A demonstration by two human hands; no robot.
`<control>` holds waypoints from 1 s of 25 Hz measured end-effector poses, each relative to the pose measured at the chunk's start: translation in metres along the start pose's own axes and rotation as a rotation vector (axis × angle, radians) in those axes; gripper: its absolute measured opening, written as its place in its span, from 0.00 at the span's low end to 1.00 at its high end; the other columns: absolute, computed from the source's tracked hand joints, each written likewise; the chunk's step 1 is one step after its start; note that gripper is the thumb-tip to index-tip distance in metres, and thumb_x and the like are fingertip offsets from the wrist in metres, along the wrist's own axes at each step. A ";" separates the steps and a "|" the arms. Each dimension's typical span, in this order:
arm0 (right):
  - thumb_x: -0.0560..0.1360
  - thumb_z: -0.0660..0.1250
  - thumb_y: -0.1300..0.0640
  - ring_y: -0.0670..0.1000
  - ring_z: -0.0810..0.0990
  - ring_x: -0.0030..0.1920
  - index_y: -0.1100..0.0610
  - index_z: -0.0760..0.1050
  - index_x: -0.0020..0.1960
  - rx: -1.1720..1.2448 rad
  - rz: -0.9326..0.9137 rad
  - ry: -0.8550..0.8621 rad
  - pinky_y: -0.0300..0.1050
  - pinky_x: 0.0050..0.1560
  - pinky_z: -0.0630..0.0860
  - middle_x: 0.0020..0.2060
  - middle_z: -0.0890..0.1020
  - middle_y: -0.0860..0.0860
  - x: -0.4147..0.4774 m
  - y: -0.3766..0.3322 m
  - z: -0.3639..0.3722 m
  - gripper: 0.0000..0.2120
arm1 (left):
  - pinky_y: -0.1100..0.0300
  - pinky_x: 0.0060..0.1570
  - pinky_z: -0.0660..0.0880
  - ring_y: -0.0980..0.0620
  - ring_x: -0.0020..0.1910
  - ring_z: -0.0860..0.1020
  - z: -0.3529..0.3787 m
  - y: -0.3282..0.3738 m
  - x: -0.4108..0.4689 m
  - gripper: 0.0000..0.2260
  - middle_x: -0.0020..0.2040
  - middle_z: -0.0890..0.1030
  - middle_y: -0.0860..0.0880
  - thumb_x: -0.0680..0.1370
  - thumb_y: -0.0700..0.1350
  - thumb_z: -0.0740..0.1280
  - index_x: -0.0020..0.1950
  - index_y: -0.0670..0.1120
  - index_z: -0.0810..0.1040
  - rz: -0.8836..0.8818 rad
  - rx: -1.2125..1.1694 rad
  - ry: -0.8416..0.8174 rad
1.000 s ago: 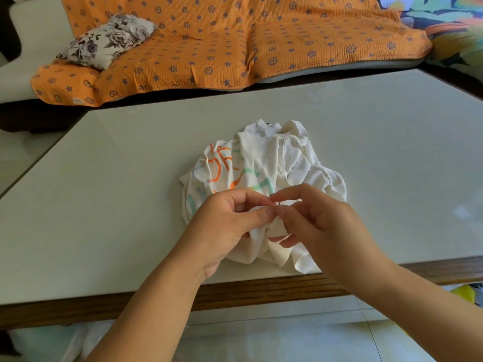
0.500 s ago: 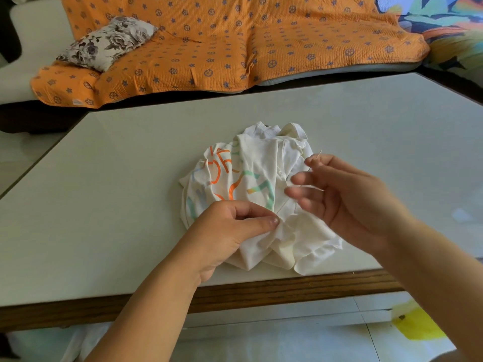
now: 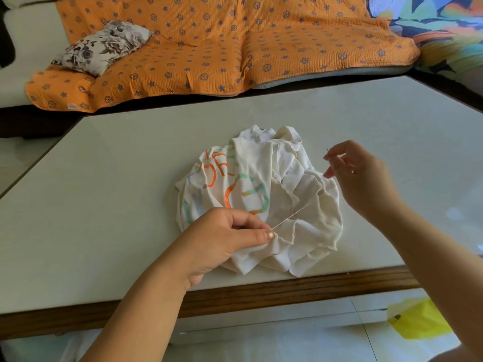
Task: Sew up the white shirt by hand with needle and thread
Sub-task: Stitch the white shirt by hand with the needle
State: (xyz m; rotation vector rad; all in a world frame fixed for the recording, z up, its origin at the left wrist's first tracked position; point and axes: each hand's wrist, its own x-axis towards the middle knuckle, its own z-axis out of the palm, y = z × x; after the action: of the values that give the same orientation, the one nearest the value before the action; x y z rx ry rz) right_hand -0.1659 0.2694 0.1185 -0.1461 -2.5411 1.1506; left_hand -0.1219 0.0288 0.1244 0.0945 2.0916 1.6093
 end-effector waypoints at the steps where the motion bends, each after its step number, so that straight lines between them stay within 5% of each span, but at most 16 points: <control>1: 0.81 0.59 0.55 0.51 0.79 0.38 0.50 0.74 0.51 -0.040 0.017 0.018 0.43 0.36 0.71 0.38 0.84 0.47 0.005 0.004 -0.002 0.06 | 0.70 0.57 0.72 0.62 0.58 0.79 -0.002 0.000 0.000 0.03 0.50 0.86 0.52 0.71 0.44 0.75 0.43 0.48 0.87 -0.001 0.001 -0.006; 5: 0.82 0.57 0.55 0.52 0.79 0.39 0.51 0.75 0.53 -0.154 0.114 0.022 0.40 0.34 0.69 0.40 0.84 0.49 0.014 0.017 -0.010 0.08 | 0.66 0.59 0.71 0.61 0.56 0.80 -0.007 -0.001 -0.002 0.02 0.48 0.86 0.53 0.71 0.43 0.74 0.41 0.49 0.87 -0.014 0.003 -0.021; 9: 0.80 0.58 0.57 0.45 0.80 0.33 0.52 0.75 0.48 0.018 0.091 -0.057 0.37 0.27 0.68 0.36 0.84 0.45 -0.011 -0.016 -0.009 0.07 | 0.64 0.53 0.73 0.61 0.47 0.82 -0.006 0.001 -0.002 0.01 0.43 0.86 0.54 0.69 0.46 0.75 0.39 0.51 0.86 0.033 -0.011 0.053; 12: 0.80 0.61 0.56 0.42 0.73 0.21 0.50 0.77 0.48 0.192 -0.019 -0.294 0.33 0.23 0.68 0.27 0.81 0.39 -0.055 -0.050 -0.007 0.07 | 0.64 0.44 0.75 0.59 0.41 0.82 -0.003 0.004 -0.001 0.07 0.40 0.85 0.52 0.64 0.50 0.74 0.39 0.51 0.86 0.085 -0.093 0.109; 15: 0.80 0.62 0.55 0.47 0.80 0.27 0.47 0.76 0.48 0.303 -0.051 -0.519 0.42 0.33 0.78 0.30 0.84 0.48 -0.079 -0.064 -0.001 0.06 | 0.65 0.41 0.76 0.57 0.40 0.82 0.000 0.006 -0.001 0.10 0.40 0.85 0.50 0.64 0.50 0.73 0.42 0.48 0.86 0.123 -0.126 0.123; 18: 0.80 0.62 0.59 0.45 0.83 0.32 0.50 0.74 0.44 0.247 -0.083 -0.399 0.36 0.40 0.78 0.32 0.84 0.49 -0.073 -0.054 0.003 0.08 | 0.63 0.45 0.76 0.59 0.41 0.82 -0.002 0.007 -0.002 0.08 0.41 0.86 0.51 0.64 0.50 0.73 0.41 0.50 0.87 0.130 -0.088 0.139; 25: 0.80 0.62 0.61 0.42 0.81 0.32 0.49 0.73 0.43 0.217 -0.115 -0.327 0.28 0.36 0.73 0.32 0.83 0.48 -0.068 -0.044 0.007 0.10 | 0.51 0.54 0.77 0.57 0.43 0.82 -0.002 0.005 -0.002 0.03 0.42 0.86 0.52 0.72 0.48 0.73 0.42 0.55 0.86 0.164 -0.009 0.210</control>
State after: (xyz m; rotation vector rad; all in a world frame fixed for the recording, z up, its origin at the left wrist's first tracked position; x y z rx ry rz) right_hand -0.1025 0.2196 0.1285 0.2596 -2.6291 1.4957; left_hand -0.1224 0.0285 0.1300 0.0995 2.2859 1.7929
